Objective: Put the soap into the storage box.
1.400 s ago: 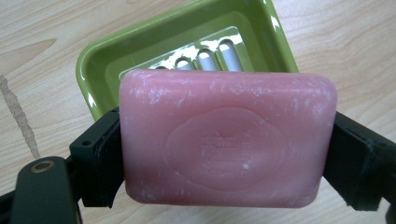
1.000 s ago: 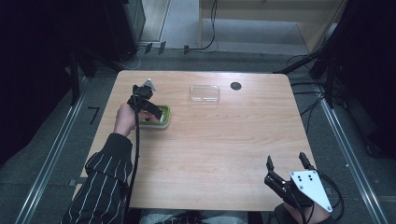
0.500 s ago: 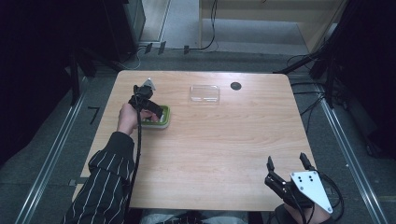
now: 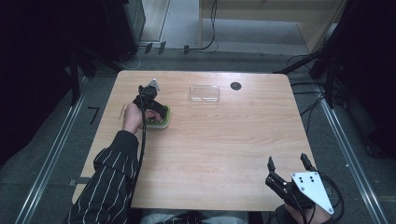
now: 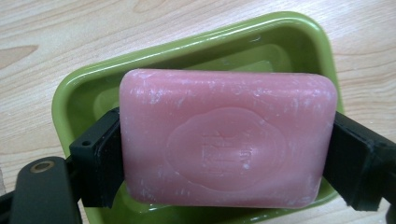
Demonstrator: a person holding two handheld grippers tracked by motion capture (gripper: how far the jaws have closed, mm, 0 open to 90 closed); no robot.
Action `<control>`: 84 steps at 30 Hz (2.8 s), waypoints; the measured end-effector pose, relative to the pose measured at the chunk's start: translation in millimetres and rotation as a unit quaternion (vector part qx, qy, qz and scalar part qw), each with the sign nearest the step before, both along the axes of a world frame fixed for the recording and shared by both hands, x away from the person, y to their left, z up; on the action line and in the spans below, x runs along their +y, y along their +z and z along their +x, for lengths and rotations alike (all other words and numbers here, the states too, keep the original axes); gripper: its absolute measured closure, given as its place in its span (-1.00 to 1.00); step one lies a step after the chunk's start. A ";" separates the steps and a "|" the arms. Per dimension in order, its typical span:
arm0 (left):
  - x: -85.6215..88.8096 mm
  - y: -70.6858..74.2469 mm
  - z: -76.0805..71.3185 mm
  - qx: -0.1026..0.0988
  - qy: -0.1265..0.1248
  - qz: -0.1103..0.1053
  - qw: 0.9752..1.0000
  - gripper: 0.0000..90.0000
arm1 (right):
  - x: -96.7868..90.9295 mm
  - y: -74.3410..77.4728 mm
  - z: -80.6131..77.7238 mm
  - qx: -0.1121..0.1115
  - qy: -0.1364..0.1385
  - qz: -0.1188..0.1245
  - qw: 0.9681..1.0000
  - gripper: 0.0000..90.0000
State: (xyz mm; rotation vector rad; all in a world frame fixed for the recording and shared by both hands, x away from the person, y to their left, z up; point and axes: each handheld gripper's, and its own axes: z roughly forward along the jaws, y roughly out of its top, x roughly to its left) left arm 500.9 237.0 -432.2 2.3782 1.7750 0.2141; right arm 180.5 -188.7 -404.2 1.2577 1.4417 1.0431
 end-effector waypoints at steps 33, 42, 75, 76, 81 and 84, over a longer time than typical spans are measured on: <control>-0.1 -3.6 0.4 0.000 0.002 -0.001 1.000 -0.70 | 0.4 0.1 0.1 -0.002 0.000 0.000 1.000 -0.72; -2.8 11.6 -5.7 -0.026 -0.006 0.002 1.000 -0.72 | 0.0 0.0 -0.1 -0.002 0.000 0.000 1.000 -0.72; -8.1 34.3 -82.3 -0.028 -0.063 -0.002 0.998 -0.87 | 0.8 0.3 -0.5 -0.003 0.000 -0.001 1.000 -0.72; -7.7 34.6 -85.3 -0.025 -0.065 -0.003 0.998 -0.87 | 0.8 0.4 -0.6 -0.004 0.000 -0.001 1.000 -0.72; -7.3 32.5 -100.9 -0.024 -0.073 0.002 0.997 -0.87 | 0.8 0.4 -0.6 -0.003 0.000 -0.001 1.000 -0.72; -6.7 28.5 -110.1 -0.022 -0.074 0.008 0.997 -0.87 | 0.8 0.4 -0.6 -0.003 0.000 -0.001 1.000 -0.72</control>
